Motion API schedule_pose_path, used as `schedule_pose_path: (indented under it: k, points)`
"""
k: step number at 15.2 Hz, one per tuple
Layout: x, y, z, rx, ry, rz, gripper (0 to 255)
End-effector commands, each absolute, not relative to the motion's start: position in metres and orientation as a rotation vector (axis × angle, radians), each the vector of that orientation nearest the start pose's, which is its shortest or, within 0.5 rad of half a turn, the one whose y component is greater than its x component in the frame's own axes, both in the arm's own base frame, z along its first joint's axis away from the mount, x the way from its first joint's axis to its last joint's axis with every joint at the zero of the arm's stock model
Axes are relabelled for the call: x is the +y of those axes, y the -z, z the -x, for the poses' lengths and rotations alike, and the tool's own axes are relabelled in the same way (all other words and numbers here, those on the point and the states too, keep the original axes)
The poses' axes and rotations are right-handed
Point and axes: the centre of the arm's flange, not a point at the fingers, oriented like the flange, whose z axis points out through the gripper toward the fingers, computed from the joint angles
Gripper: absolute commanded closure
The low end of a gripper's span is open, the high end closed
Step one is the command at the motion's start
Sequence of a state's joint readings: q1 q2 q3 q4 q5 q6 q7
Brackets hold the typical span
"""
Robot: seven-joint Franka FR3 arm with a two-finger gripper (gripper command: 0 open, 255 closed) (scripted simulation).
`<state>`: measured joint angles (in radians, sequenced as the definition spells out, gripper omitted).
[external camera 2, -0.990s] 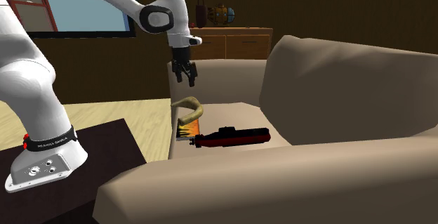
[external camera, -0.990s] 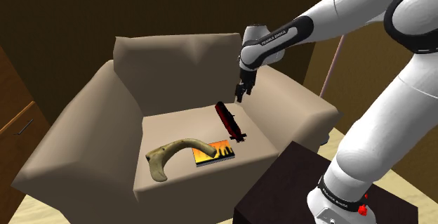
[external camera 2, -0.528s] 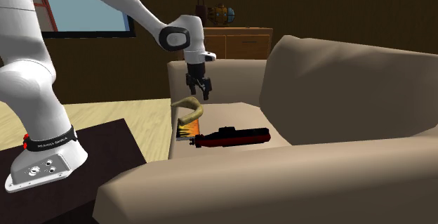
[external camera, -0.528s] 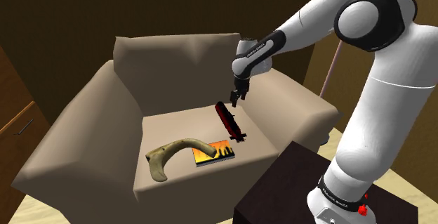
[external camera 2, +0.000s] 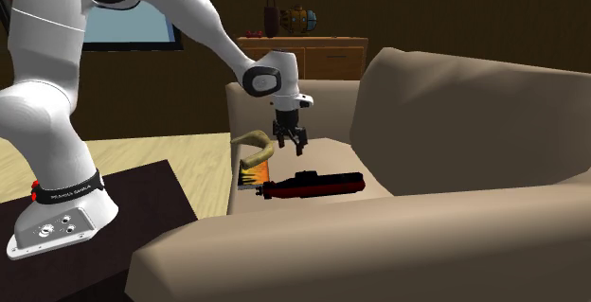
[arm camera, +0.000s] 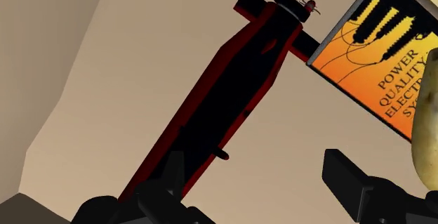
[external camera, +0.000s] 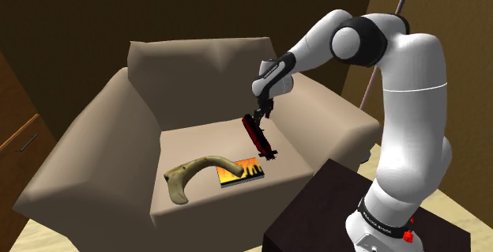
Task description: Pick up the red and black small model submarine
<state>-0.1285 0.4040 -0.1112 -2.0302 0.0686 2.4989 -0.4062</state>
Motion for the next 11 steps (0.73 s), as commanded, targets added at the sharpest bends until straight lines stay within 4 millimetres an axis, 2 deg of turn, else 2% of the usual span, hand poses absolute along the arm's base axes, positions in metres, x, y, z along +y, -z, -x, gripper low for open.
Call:
schedule_pose_path:
  k: [1,5,6,11]
  points:
    - [-0.152,-0.232,-0.604,-0.192,0.100,3.158,0]
    - [-0.171,-0.192,-0.633,-0.187,0.100,3.161,0]
    - [-0.173,-0.188,-0.637,-0.186,0.100,3.161,0]
    - [-0.173,-0.161,-0.637,-0.186,0.100,3.161,0]
